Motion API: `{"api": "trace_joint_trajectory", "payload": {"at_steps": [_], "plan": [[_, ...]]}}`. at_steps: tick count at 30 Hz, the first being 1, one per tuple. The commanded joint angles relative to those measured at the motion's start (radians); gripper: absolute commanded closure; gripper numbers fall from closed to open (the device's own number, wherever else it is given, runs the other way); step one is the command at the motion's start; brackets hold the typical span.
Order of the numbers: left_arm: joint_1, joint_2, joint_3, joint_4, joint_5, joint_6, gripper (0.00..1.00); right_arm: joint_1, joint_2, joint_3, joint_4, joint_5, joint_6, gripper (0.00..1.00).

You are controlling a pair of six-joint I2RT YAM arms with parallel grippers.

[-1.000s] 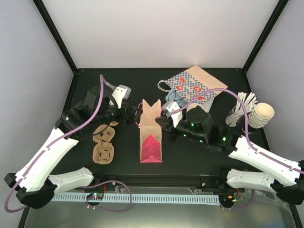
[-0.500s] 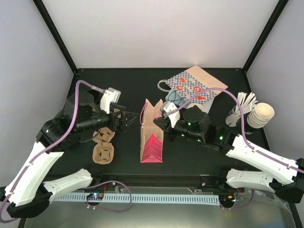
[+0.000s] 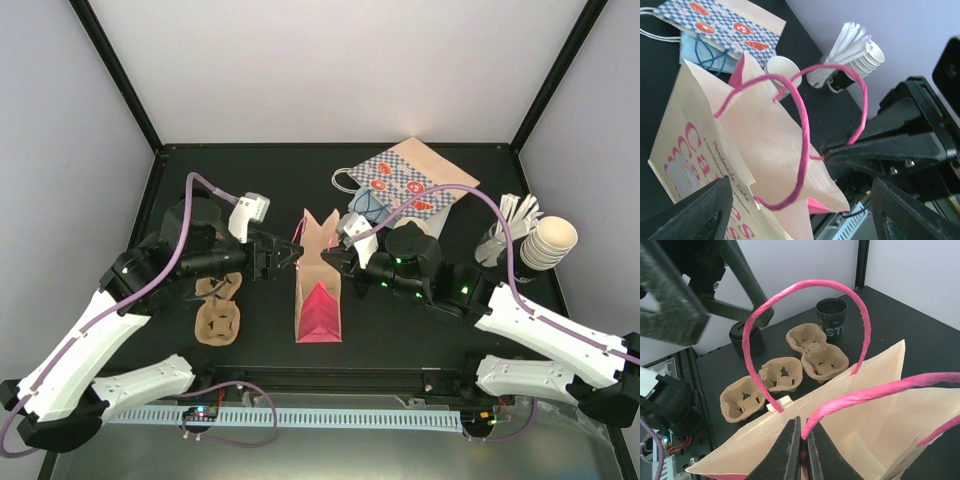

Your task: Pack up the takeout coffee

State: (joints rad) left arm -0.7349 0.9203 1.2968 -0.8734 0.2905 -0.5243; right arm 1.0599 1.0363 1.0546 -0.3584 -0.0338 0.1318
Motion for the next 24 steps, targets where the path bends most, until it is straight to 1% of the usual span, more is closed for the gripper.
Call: {"api": "trace_joint_trajectory", "payload": {"at_steps": [1, 3, 5, 6, 8, 9, 10, 11, 12, 13, 17, 24], "plan": [[-0.006, 0.034, 0.014, 0.046, -0.084, -0.01, 0.25, 0.005, 0.01, 0.018, 0.032, -0.01, -0.012, 0.92], [-0.006, 0.058, 0.016, 0.05, -0.104, -0.006, 0.27, 0.005, 0.01, 0.02, 0.032, -0.009, -0.014, 0.92], [-0.006, 0.085, 0.017, 0.066, -0.103, -0.001, 0.33, 0.005, 0.01, 0.017, 0.034, -0.007, -0.014, 0.92], [-0.006, 0.101, 0.02, 0.075, -0.1, 0.001, 0.36, 0.005, 0.011, 0.015, 0.037, -0.005, -0.015, 0.92], [-0.007, 0.128, 0.036, 0.088, -0.093, 0.009, 0.47, 0.005, 0.014, 0.015, 0.037, -0.003, -0.014, 0.92], [-0.006, 0.138, 0.048, 0.092, -0.096, 0.014, 0.55, 0.004, 0.014, 0.015, 0.038, -0.001, -0.013, 0.92], [-0.006, 0.144, 0.06, 0.097, -0.103, 0.021, 0.67, 0.005, 0.012, 0.014, 0.037, 0.004, -0.012, 0.92], [-0.005, 0.151, 0.075, 0.099, -0.117, 0.027, 0.78, 0.005, 0.012, 0.012, 0.037, 0.013, -0.006, 0.92], [-0.004, 0.154, 0.086, 0.1, -0.136, 0.033, 0.93, 0.005, 0.007, 0.01, 0.04, 0.032, 0.0, 0.92], [-0.001, 0.159, 0.101, 0.094, -0.154, 0.038, 0.98, 0.004, 0.004, 0.006, 0.046, 0.059, 0.013, 0.92], [0.043, 0.21, 0.182, 0.042, -0.158, 0.072, 0.98, 0.002, -0.004, 0.006, 0.065, 0.151, 0.01, 0.93], [0.154, 0.276, 0.259, 0.066, -0.058, 0.114, 0.98, -0.009, 0.029, 0.087, 0.017, 0.261, -0.011, 0.94]]}}
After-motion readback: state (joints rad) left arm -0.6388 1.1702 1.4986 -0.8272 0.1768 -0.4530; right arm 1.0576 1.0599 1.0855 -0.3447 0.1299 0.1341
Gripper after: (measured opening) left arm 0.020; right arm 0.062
